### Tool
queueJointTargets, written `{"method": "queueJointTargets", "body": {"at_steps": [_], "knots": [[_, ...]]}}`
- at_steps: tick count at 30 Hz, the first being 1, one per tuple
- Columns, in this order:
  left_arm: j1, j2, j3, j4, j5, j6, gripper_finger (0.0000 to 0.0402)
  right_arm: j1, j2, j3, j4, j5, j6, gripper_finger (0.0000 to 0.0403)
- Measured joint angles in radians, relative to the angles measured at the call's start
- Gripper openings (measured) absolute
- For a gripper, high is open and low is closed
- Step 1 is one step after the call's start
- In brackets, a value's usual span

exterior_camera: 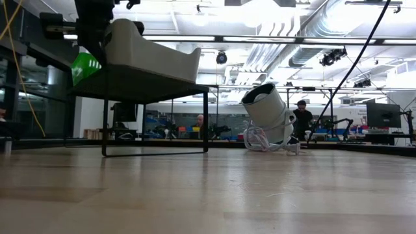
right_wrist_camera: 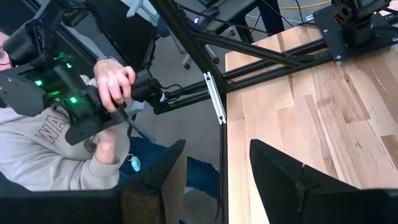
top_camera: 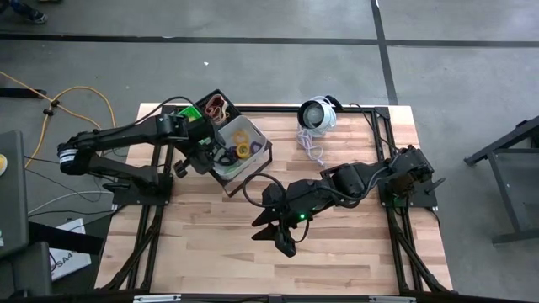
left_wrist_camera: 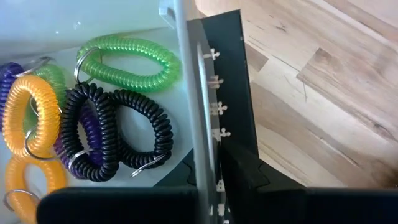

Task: Pick & Place Office Desk Supplies
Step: Put the white bin on the shelf

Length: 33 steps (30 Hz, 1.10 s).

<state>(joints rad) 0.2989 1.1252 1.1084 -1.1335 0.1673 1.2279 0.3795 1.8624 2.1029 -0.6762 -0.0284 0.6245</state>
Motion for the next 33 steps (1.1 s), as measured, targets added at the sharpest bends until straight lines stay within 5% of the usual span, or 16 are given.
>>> {"method": "queueJointTargets", "body": {"at_steps": [33], "knots": [[0.000, -0.012, 0.000, -0.004, -0.013, -0.025, 0.0024, 0.000, 0.000, 0.000, 0.000, 0.000, 0.000, 0.0164]]}}
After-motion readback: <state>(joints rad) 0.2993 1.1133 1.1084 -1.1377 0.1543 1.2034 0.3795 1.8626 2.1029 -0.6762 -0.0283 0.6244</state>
